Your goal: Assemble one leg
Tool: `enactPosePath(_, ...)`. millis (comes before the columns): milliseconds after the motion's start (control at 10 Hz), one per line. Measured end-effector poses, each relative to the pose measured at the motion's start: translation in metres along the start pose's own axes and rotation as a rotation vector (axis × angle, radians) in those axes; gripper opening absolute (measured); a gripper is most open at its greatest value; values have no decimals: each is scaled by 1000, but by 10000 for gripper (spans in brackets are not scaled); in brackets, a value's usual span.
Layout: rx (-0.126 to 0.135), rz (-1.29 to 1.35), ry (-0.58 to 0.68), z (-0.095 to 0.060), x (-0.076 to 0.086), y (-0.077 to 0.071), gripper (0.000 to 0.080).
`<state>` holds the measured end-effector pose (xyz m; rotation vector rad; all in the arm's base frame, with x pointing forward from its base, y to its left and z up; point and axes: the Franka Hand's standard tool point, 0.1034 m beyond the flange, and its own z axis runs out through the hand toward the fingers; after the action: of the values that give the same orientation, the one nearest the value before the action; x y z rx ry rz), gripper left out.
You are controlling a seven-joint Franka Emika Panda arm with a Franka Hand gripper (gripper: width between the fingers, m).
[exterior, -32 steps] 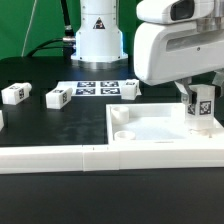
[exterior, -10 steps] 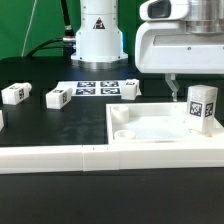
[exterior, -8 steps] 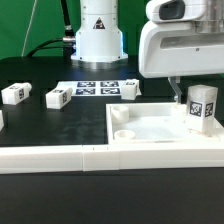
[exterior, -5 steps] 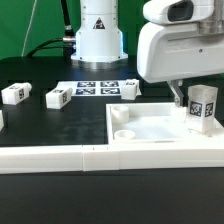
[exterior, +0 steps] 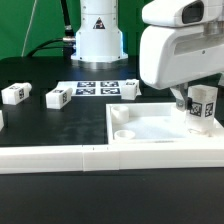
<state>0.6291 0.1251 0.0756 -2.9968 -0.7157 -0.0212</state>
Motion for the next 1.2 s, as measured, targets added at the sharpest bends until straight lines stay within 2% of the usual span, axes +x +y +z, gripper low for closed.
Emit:
enactPosePath(100,0,0,0,0,0,0,343)
enactPosePath(200,-1,13,0,0,0,1,292)
enactPosePath(500,3,96,2,0,0,1,292)
enactPosePath(700,12,362,4,1,-1,2,292)
enactPosePath(1000,41,733,2,2,-2,4,293)
enactPosePath(1200,36,972,-2,2,-1,3,294)
